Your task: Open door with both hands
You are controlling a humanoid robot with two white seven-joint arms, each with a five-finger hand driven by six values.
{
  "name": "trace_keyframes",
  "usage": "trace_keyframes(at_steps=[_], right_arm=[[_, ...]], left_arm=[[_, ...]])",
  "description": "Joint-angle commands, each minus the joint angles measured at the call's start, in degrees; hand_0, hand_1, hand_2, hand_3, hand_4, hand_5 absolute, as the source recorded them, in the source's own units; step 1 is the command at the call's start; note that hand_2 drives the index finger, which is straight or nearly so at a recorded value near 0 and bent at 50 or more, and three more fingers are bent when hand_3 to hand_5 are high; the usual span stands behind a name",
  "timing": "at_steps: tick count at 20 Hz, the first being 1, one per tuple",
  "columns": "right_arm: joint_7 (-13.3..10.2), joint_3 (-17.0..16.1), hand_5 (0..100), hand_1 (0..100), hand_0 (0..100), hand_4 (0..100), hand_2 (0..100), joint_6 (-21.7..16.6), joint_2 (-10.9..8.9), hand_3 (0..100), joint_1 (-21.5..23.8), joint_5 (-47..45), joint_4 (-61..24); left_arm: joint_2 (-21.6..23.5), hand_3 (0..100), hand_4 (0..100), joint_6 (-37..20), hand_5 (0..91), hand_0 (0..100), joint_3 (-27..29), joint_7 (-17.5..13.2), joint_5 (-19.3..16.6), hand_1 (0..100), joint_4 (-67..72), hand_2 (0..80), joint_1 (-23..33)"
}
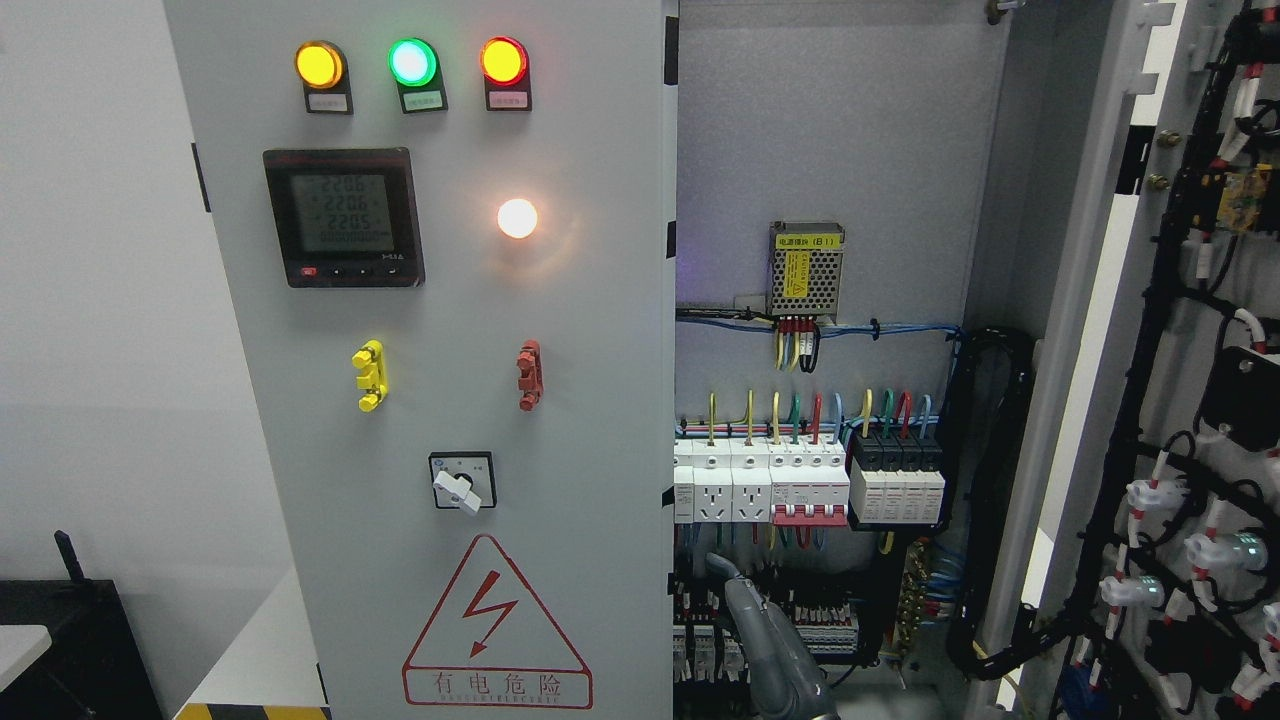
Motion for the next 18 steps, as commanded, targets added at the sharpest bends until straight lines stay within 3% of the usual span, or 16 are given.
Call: trace_keyframes(at_steps=[1, 18], right_arm=[[0.01, 0.31, 0, 0, 23, 0, 0, 0.04, 0.08, 0, -1.20, -0.56, 1.51], [0.10, 1.01, 0, 0, 23, 0, 0, 0.22, 0.08, 0, -2.42, -1.79, 1.42]], left_arm=[[0.08, 0, 3, 0.04, 0.0, 0, 0.00, 0.00, 0.00, 0, -0.01, 0.0, 0.00], [0.00, 0, 3, 0.04, 0.0, 0, 0.00, 0.00, 0.00, 0, -0.01, 0.0, 0.00]])
